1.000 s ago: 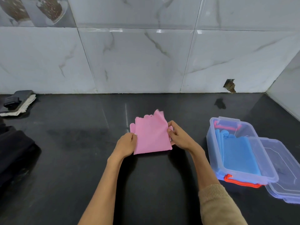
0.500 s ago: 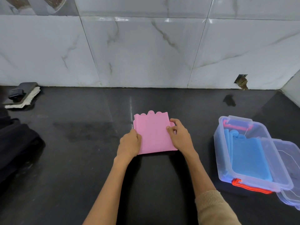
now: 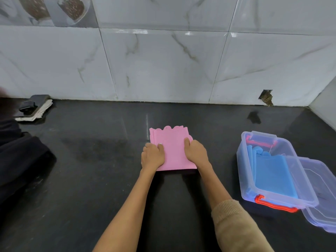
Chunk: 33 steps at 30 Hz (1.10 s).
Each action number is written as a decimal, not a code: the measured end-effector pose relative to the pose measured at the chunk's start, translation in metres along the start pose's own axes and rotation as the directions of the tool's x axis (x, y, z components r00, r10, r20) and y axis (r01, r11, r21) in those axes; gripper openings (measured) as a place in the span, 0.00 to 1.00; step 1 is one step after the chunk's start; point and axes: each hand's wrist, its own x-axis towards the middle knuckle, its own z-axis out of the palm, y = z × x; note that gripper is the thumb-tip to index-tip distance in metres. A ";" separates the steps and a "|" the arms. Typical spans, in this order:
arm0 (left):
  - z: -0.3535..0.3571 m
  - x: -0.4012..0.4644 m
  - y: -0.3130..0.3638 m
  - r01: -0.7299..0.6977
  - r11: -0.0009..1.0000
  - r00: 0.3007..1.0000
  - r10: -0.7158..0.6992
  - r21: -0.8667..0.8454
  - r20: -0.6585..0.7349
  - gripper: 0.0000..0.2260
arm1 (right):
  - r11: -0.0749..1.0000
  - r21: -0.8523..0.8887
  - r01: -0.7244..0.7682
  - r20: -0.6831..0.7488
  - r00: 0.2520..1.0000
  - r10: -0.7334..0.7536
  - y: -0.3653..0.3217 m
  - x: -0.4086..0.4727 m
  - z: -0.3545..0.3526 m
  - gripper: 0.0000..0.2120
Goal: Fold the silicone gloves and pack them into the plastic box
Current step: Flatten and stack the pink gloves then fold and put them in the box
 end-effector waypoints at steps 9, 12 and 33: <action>-0.042 0.001 -0.048 0.255 0.791 0.965 -0.169 -0.556 0.202 0.24 | 0.709 0.653 -0.267 0.322 0.945 0.060 -0.006 -0.029 0.024 0.17; -0.052 -0.001 -0.057 0.230 0.852 0.969 -0.157 -0.470 0.190 0.22 | 0.707 0.640 -0.302 0.358 0.931 0.074 -0.013 -0.043 0.035 0.19; 0.057 -0.097 0.145 -0.309 0.785 0.821 0.505 -0.537 0.266 0.21 | 0.819 0.573 0.016 -0.388 0.886 0.254 0.090 -0.099 -0.185 0.19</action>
